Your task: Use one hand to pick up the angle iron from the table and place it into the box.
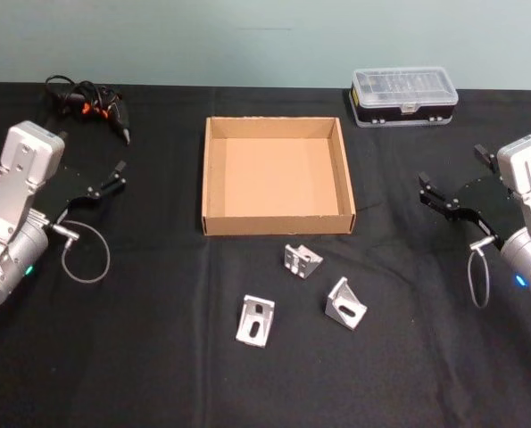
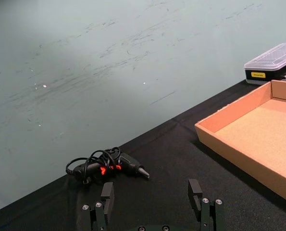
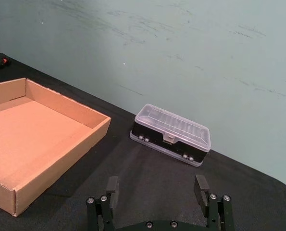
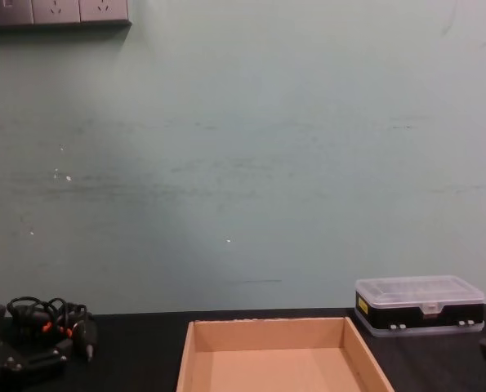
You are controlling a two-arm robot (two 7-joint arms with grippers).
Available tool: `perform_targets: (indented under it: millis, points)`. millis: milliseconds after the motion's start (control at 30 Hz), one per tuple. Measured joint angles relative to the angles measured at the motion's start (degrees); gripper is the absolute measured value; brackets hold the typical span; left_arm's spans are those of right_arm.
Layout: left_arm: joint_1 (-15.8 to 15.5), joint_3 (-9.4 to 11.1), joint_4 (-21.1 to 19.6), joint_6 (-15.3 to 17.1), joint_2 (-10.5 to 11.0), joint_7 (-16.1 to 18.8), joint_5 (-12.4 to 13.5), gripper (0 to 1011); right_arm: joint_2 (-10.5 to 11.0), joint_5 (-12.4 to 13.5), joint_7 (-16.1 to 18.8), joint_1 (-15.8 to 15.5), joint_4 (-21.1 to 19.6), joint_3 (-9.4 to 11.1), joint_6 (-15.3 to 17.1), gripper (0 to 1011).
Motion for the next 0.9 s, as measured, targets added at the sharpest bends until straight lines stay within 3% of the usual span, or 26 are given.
perform_targets:
  millis: [667,900]
  points:
    - [0.0,0.0,0.0,0.0,0.0,0.0,0.0,1011,0.0,0.0,0.0,0.0,0.0,0.0,0.0,1000]
    - [0.0,0.0,0.0,0.0,0.0,0.0,0.0,1011,-0.4,0.3,1.3,-0.6,-0.5,1.1,0.3,1000]
